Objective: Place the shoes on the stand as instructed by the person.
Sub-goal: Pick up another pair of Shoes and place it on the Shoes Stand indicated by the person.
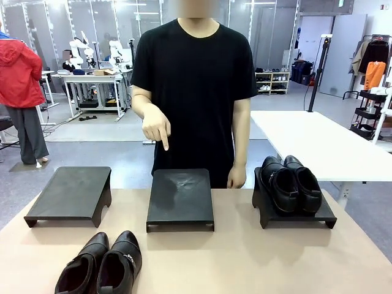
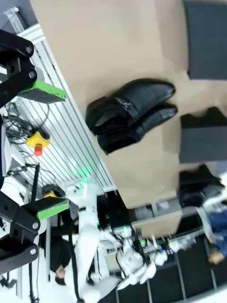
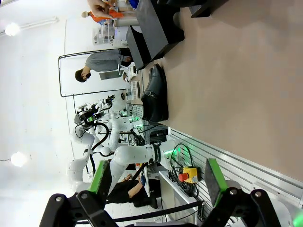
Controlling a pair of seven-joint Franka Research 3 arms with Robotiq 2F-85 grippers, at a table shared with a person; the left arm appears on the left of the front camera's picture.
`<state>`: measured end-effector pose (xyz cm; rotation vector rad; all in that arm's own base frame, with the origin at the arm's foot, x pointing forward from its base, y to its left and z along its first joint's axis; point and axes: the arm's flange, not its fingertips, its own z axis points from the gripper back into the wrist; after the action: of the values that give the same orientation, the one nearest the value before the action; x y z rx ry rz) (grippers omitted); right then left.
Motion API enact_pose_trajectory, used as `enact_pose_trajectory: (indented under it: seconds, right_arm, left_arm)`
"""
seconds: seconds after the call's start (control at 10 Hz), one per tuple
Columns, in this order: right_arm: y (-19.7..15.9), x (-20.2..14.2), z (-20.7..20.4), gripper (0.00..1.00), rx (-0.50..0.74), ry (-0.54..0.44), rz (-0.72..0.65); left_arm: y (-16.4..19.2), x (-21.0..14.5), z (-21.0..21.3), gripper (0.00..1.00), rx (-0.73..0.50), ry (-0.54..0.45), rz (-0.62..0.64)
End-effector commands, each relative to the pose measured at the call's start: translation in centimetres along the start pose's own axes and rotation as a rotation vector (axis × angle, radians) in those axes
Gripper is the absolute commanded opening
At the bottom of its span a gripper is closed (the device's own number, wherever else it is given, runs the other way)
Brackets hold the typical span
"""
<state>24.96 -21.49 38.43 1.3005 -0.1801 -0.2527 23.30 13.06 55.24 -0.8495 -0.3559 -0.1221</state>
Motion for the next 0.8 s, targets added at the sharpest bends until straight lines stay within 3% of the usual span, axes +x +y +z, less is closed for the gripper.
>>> enact_pose_trajectory:
  seconds: [0.0,0.3,0.5,0.7]
  right_arm:
    - [0.2,-0.4,0.2,1.00,0.000,0.008,0.012]
    - [0.2,-0.4,0.2,1.00,0.000,0.008,0.012]
    - [0.2,-0.4,0.2,1.00,0.000,0.008,0.012]
    - [0.2,-0.4,0.2,1.00,0.000,0.008,0.012]
  left_arm:
    - [-2.3,0.6,-3.9,1.00,0.111,0.099,-0.012]
    - [-6.5,0.9,-9.8,1.00,0.222,0.214,-0.024]
    - [-8.1,0.8,-14.0,1.00,0.364,0.254,-0.009]
    - [-9.5,0.7,-17.6,1.00,0.407,0.316,-0.048]
